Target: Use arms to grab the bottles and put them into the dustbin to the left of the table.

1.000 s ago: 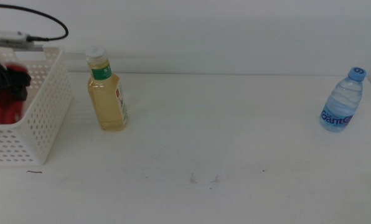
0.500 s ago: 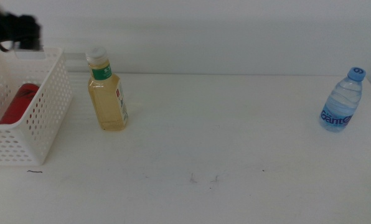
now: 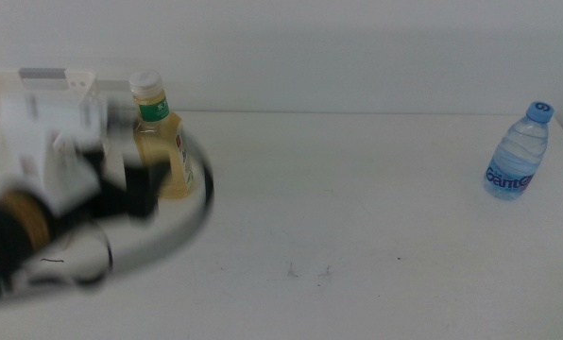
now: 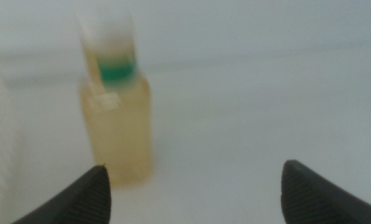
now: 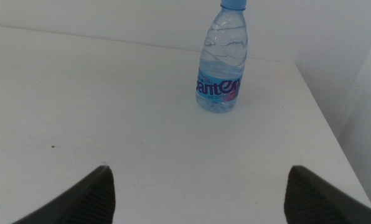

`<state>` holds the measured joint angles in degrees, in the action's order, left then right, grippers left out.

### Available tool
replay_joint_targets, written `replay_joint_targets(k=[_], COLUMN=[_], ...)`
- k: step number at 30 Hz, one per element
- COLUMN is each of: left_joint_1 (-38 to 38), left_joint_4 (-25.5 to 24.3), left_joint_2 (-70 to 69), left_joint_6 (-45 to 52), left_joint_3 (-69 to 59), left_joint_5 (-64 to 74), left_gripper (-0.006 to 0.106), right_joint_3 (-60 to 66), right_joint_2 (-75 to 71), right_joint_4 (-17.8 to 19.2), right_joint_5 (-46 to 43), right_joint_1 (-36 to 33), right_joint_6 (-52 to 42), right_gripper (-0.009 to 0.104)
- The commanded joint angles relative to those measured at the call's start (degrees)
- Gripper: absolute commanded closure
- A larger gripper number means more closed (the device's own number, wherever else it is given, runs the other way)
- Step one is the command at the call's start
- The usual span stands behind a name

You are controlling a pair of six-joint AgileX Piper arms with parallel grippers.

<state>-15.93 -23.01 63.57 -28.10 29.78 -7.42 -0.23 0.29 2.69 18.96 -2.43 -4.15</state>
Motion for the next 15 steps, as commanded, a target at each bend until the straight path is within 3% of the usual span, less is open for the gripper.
replay_joint_targets(k=[1, 5, 12, 15], left_joint_1=[1.80, 2.77, 2.77, 2.77], left_joint_4=[2.65, 12.79, 18.93, 23.90], left_joint_2=[2.18, 9.86, 22.67, 28.66], left_joint_6=[1.17, 12.42, 20.83, 21.70], left_joint_3=[-8.42, -16.93, -16.38, -13.62], left_joint_5=[-16.47, -34.91, -45.99, -47.57], left_gripper=[0.007, 0.007, 0.007, 0.007], right_joint_3=[0.23, 0.23, 0.23, 0.23], right_joint_2=[-0.29, -0.29, -0.29, -0.29], right_joint_4=[0.15, 0.15, 0.15, 0.15], right_joint_5=[-0.89, -0.89, -0.89, -0.89], right_joint_1=[0.25, 0.25, 0.25, 0.25], right_joint_6=[-0.14, -0.14, -0.14, -0.14], right_gripper=[0.008, 0.008, 0.008, 0.008])
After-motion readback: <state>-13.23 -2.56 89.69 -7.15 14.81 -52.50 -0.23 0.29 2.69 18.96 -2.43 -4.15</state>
